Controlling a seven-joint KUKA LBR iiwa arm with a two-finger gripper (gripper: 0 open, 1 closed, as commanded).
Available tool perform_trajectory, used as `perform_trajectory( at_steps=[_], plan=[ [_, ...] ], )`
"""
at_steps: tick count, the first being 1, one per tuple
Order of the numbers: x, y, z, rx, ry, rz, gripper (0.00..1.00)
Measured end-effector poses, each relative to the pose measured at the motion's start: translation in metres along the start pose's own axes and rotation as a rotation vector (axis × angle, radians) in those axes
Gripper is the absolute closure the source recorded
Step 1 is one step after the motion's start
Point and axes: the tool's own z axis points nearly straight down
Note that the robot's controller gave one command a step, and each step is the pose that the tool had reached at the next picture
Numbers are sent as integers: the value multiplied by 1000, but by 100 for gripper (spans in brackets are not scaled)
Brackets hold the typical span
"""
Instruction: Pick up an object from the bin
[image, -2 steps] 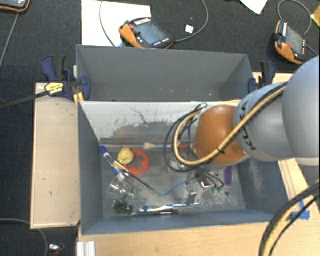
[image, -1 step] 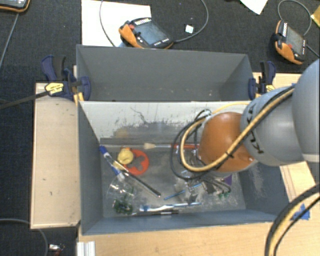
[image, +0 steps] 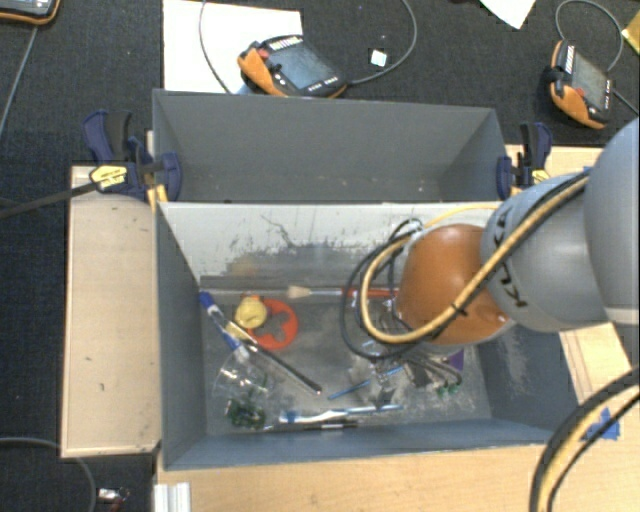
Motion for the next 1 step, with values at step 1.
perform_trajectory(
  at_steps=[1],
  plan=[
    [3,1,-17,-3,10,0,100]
  ],
)
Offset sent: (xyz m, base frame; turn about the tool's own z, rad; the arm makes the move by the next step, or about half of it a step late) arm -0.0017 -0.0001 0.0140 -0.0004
